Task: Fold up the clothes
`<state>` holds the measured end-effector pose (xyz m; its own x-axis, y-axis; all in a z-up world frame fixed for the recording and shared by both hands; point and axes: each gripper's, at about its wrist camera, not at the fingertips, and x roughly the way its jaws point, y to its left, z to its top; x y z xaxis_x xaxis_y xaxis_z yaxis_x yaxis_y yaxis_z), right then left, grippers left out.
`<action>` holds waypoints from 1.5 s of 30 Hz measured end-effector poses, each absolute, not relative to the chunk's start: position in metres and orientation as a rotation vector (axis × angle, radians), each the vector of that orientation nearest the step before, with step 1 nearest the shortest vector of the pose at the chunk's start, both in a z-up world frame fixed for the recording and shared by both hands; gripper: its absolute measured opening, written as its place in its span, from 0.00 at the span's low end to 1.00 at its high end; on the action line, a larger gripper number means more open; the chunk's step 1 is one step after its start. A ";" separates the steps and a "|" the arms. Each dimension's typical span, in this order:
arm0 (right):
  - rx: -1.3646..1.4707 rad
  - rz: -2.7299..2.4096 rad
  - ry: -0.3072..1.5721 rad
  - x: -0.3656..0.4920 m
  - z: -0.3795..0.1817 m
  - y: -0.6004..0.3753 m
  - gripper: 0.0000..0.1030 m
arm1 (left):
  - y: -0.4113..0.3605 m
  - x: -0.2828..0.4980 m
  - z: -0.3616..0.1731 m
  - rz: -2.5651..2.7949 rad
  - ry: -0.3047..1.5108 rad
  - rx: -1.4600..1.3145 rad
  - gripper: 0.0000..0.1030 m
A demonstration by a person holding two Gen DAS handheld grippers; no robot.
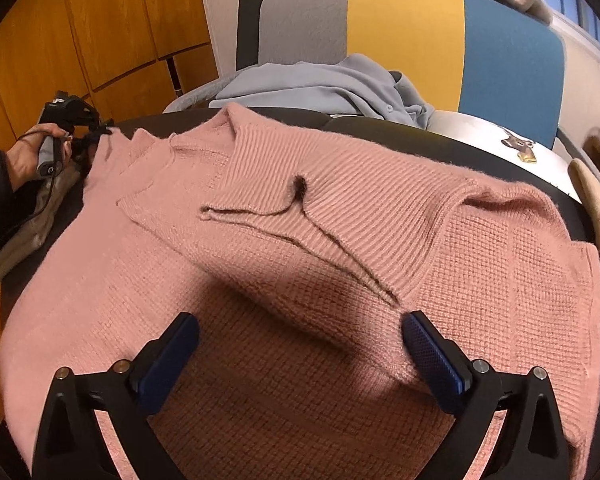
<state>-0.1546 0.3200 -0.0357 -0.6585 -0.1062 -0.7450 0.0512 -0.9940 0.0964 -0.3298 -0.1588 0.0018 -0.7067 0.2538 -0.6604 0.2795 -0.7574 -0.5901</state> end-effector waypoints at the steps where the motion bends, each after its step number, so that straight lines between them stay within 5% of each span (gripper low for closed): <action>1: 1.255 -2.782 -0.106 -0.155 -0.036 0.320 1.00 | -0.145 -0.323 0.010 -2.746 1.061 1.192 0.07; 7: 1.254 -2.785 -0.105 -0.155 -0.036 0.320 1.00 | -0.047 -0.273 0.044 -3.110 0.863 1.245 0.07; 18: 1.219 -2.773 -0.184 -0.152 -0.033 0.327 1.00 | 0.099 -0.179 0.024 -3.428 0.042 1.489 0.08; 20: 1.208 -2.766 -0.211 -0.151 -0.033 0.330 1.00 | 0.111 -0.170 0.009 -3.416 -0.091 1.537 0.21; 23: 1.191 -2.757 -0.250 -0.151 -0.033 0.334 1.00 | 0.098 -0.149 0.005 -3.443 -0.096 1.558 0.29; 26: 1.178 -2.752 -0.279 -0.150 -0.033 0.336 1.00 | 0.074 -0.141 0.019 -3.471 0.122 1.478 0.34; 34: 1.009 -2.859 -0.367 -0.145 0.007 0.329 0.92 | 0.007 -0.127 0.000 -3.370 0.326 1.391 0.36; 40: 1.000 -2.677 -0.299 -0.213 0.032 0.255 0.92 | -0.025 -0.138 -0.033 -3.292 0.641 1.516 0.36; 45: 1.165 -2.637 -0.240 -0.306 0.034 0.226 0.92 | -0.028 -0.125 -0.027 -3.332 0.683 1.438 0.36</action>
<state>-0.3061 0.2260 0.0340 -0.6497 -0.2901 -0.7027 0.1585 -0.9557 0.2479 -0.1252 -0.0277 -0.0268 -0.5713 0.6057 -0.5538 -0.3389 -0.7886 -0.5130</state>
